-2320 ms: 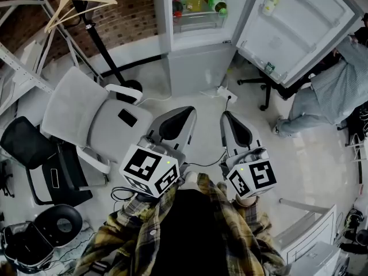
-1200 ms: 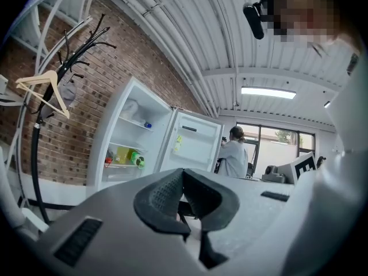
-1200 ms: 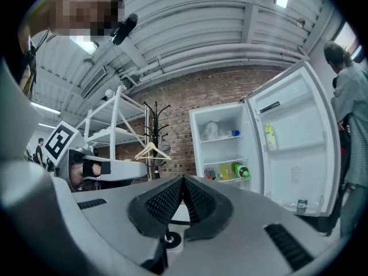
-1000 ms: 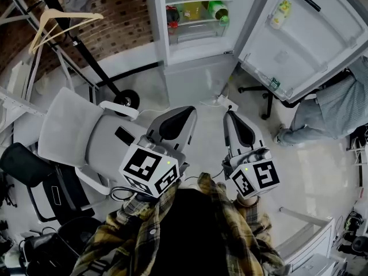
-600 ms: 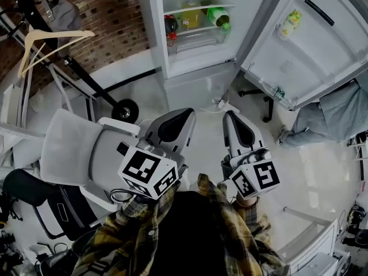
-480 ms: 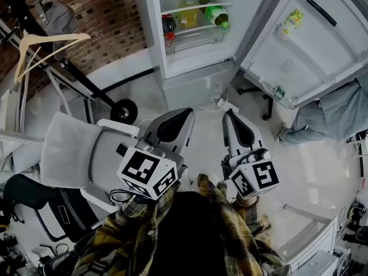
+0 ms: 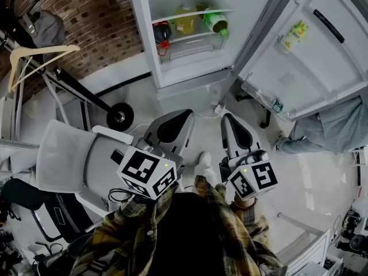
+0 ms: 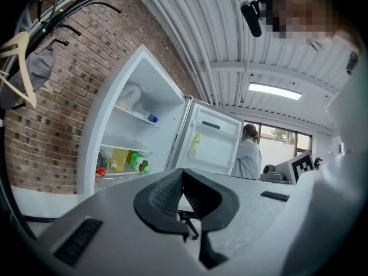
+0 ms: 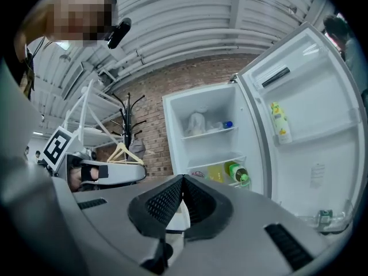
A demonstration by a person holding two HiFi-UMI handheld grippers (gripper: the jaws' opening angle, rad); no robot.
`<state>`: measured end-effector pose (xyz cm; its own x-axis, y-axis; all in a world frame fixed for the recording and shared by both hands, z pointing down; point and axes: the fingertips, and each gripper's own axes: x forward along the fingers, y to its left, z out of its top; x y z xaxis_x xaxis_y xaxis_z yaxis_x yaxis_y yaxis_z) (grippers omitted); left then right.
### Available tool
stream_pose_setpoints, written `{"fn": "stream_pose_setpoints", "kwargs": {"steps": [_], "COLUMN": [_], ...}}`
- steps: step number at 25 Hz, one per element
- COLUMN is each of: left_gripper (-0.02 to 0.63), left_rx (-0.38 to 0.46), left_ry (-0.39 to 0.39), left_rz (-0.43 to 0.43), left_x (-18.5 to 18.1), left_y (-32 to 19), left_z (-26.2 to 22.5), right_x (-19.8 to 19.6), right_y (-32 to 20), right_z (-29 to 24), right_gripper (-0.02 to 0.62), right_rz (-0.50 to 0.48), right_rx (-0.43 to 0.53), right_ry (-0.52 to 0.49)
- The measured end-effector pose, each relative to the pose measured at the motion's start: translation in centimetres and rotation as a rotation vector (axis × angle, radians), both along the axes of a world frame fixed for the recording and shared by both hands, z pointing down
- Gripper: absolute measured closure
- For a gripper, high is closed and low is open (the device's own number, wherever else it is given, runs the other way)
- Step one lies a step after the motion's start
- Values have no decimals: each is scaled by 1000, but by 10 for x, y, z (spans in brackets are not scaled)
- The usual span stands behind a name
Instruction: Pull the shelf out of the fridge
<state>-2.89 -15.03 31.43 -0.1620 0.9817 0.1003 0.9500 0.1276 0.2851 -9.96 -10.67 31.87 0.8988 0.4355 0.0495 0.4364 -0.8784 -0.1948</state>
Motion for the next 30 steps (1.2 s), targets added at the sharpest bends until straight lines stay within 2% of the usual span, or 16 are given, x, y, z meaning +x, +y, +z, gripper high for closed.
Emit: {"fn": "stream_pose_setpoints", "kwargs": {"steps": [9,15,21,30], "left_gripper": [603,603,603,603], "left_rx": [-35,-41,-17,16], "left_ry": [5,-1,10,6], "left_rz": [-64,-152,-201,-245], "left_x": [-22,-34,-40,-20], "left_y": [81,119,138,160], "left_z": [-9,-9,-1,10], "right_x": [-16,-27,-31,-10], "right_y": [83,128,151,170], "right_z": [-10,-12,-5,6], "right_gripper": [578,578,578,578], "right_rz": [-87,-171,-226,-286], "right_rx": [-26,-34,-21,24], "right_ry": [2,3,5,8]}}
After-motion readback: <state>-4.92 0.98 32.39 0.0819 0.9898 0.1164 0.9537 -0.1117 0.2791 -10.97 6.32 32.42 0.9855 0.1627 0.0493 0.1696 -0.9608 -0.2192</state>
